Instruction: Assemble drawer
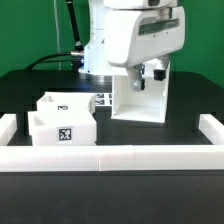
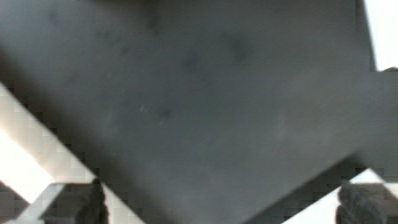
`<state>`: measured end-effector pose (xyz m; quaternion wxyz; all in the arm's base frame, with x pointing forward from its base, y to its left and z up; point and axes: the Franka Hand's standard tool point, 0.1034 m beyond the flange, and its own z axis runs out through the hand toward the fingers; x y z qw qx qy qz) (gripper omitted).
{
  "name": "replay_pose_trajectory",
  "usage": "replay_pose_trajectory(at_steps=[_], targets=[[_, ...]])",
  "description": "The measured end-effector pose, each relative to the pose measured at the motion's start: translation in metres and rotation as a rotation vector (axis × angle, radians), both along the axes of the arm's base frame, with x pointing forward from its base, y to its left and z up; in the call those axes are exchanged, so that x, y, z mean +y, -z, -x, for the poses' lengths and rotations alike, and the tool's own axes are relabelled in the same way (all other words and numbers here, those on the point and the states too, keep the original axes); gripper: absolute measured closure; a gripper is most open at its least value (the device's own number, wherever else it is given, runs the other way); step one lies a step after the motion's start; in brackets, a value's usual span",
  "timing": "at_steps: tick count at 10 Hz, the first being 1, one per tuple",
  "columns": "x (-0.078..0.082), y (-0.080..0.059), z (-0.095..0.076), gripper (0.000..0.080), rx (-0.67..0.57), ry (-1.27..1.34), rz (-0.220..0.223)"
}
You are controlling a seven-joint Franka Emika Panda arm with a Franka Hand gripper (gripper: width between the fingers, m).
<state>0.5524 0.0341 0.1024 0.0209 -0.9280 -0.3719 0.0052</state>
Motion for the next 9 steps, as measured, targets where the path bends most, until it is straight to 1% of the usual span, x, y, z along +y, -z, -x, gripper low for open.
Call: replay_pose_trajectory(at_steps=[1,2,6,7,8,9], targets=[[0.004,-0.004,0.004,0.015,0.013,0.137,0.002],[0.004,-0.008,0.004,0.015,0.009,0.201,0.004],[0.005,-0.007,0.004,0.015,0.02,0.441,0.006],[0.007,-0.008,0.009,0.015,0.029,0.608,0.004],[0.012,-0.013,0.022,0.015,0.04,0.778,0.015],[0.019,-0.015,0.031,0.015,0.049,0.882,0.021]])
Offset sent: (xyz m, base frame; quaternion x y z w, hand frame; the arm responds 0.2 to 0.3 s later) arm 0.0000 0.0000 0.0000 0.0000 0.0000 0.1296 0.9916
